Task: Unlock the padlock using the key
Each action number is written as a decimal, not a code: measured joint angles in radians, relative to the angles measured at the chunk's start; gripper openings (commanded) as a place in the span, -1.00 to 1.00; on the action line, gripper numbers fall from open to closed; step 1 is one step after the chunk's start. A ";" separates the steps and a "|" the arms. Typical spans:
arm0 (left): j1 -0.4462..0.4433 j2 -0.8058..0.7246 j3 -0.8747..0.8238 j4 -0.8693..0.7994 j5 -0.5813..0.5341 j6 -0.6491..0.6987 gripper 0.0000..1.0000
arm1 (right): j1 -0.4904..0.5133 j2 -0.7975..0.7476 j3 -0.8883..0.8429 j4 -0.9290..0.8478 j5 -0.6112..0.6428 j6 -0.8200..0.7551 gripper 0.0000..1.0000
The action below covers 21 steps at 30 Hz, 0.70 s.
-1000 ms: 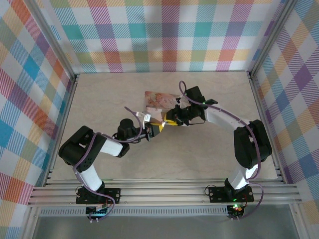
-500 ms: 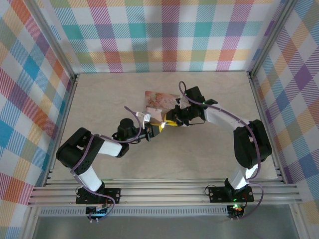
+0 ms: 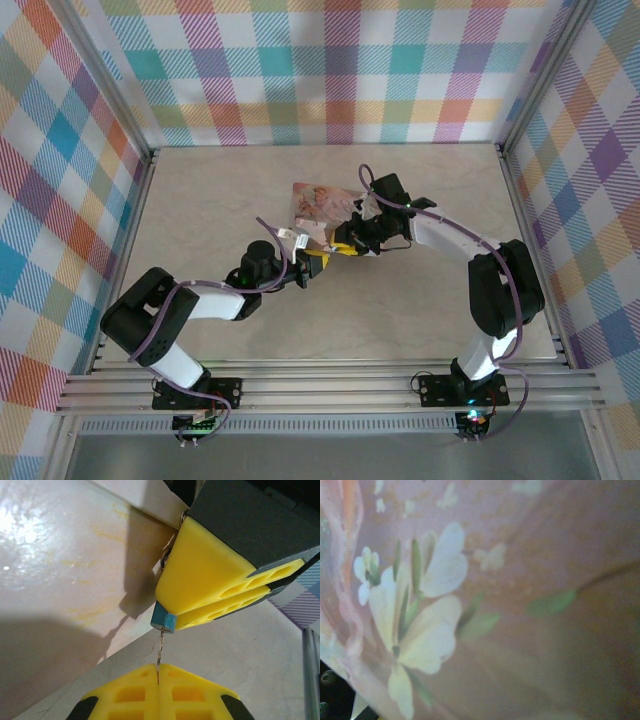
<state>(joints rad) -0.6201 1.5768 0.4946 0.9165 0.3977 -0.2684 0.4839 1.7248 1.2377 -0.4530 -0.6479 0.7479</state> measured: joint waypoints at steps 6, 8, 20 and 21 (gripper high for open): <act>0.014 0.045 0.002 0.059 0.039 -0.060 -1.00 | 0.000 0.000 0.000 0.004 0.003 0.003 -1.00; 0.032 0.100 0.002 0.136 0.079 -0.128 -1.00 | 0.000 0.000 0.000 0.008 0.014 0.003 -1.00; 0.074 0.178 0.026 0.236 0.232 -0.301 -1.00 | 0.000 0.002 0.000 -0.010 0.047 -0.049 -1.00; 0.074 0.178 0.026 0.236 0.233 -0.301 -1.00 | 0.000 0.002 0.000 -0.012 0.047 -0.054 -1.00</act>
<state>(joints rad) -0.5461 1.7550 0.5201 1.1522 0.6308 -0.5690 0.4835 1.7264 1.2381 -0.4652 -0.6014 0.6937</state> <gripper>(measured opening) 0.046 0.228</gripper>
